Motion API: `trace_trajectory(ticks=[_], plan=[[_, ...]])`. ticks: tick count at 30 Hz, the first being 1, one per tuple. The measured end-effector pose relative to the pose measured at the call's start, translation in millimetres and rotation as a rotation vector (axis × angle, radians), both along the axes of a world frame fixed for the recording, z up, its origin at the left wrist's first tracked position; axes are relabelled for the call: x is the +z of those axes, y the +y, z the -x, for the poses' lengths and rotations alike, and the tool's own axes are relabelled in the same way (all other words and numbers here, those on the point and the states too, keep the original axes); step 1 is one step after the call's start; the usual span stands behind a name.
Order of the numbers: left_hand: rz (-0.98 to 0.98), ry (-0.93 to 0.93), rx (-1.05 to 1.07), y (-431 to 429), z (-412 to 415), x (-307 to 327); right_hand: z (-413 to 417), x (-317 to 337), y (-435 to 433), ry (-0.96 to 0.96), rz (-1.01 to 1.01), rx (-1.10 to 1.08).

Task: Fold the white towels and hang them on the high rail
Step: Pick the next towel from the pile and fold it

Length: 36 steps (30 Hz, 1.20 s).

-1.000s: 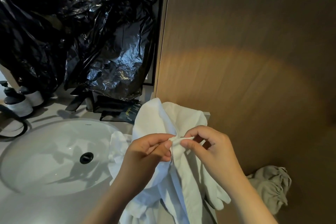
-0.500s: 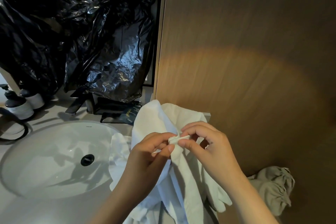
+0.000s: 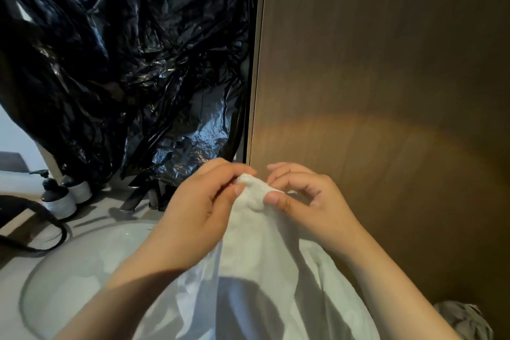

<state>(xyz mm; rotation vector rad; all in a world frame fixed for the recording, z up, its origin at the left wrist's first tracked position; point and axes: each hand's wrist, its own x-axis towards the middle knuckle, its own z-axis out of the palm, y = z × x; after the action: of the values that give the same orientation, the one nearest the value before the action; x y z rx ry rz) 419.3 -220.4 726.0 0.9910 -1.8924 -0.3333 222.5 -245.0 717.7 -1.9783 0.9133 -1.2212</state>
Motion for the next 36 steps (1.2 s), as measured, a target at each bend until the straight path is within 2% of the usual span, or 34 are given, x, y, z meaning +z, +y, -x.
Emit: trace_trajectory(ticks=[6,12,16,19,28,36], plan=[[0.106,-0.031,0.083,-21,-14,44,-3,21,-14,-0.019,-0.002,0.031],[0.156,0.05,0.199,-52,-24,70,6,27,-23,0.011,0.035,-0.043],[0.14,0.104,0.239,-66,-26,59,18,15,-25,0.182,0.104,-0.197],[0.137,0.118,0.27,-74,-24,53,28,-3,-20,0.334,0.067,-0.224],[0.134,0.095,0.291,-109,-15,41,42,-61,-23,0.35,-0.047,-0.281],[0.072,0.052,0.355,-134,-20,20,60,-89,-17,0.504,-0.134,-0.365]])
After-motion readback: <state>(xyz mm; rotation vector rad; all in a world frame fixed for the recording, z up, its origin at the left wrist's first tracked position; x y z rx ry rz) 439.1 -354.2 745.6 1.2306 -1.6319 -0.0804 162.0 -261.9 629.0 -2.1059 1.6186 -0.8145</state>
